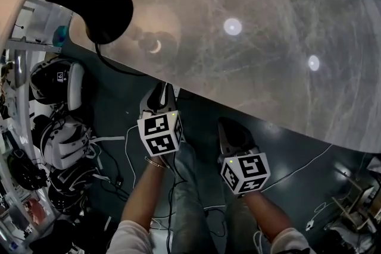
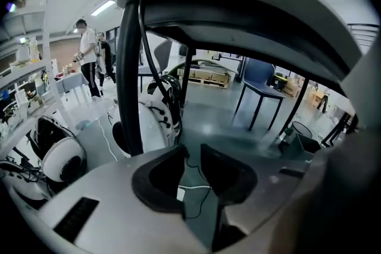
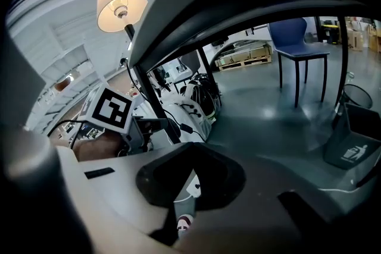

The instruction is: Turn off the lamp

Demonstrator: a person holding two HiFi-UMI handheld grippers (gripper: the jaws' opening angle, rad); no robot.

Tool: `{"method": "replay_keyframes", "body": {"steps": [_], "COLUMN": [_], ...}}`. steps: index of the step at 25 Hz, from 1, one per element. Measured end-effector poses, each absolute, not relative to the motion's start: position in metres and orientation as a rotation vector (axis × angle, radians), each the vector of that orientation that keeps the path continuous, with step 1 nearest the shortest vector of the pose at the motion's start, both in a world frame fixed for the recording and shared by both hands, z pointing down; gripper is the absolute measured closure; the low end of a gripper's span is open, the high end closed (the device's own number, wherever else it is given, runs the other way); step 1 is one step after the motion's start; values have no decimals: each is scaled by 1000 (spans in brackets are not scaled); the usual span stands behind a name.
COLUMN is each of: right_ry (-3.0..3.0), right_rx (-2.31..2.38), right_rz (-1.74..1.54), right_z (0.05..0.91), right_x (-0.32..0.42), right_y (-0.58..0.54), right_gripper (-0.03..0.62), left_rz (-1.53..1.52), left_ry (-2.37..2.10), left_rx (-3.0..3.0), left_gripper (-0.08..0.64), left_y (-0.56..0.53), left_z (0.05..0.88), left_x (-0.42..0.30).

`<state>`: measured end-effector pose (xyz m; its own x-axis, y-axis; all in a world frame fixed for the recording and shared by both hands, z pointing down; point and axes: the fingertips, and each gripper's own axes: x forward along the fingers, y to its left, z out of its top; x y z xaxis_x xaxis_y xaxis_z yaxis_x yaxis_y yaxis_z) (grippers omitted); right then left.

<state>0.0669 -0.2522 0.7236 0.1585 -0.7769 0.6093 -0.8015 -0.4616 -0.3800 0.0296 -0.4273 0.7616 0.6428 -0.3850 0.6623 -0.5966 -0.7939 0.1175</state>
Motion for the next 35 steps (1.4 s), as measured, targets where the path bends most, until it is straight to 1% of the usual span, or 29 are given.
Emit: {"method": "replay_keyframes", "body": {"steps": [3, 4, 17, 20, 22, 29, 35], "right_ry": [-1596, -1591, -1515, -1506, -1501, -1496, -1496], "right_rx": [2375, 2379, 2429, 2435, 2437, 2432, 2433], "right_rz": [1219, 1220, 1277, 1283, 1290, 1301, 1304], "right_z": [723, 723, 738, 739, 741, 743, 744], "right_x": [66, 66, 69, 69, 69, 67, 66], "right_y": [-251, -251, -250, -250, -249, -248, -248], "right_gripper": [594, 594, 594, 594, 594, 594, 594], "left_rz": [903, 901, 962, 978, 974, 962, 938], "left_ry": [-800, -805, -774, -761, -779, -801, -804], "left_rx": [2510, 2507, 2489, 2484, 2478, 2478, 2495], "left_gripper": [436, 428, 430, 433, 467, 505, 520], "left_y": [-444, -449, -474, -477, -480, -483, -483], "left_z": [767, 768, 797, 799, 799, 799, 793], "left_x": [36, 38, 55, 58, 58, 55, 54]}}
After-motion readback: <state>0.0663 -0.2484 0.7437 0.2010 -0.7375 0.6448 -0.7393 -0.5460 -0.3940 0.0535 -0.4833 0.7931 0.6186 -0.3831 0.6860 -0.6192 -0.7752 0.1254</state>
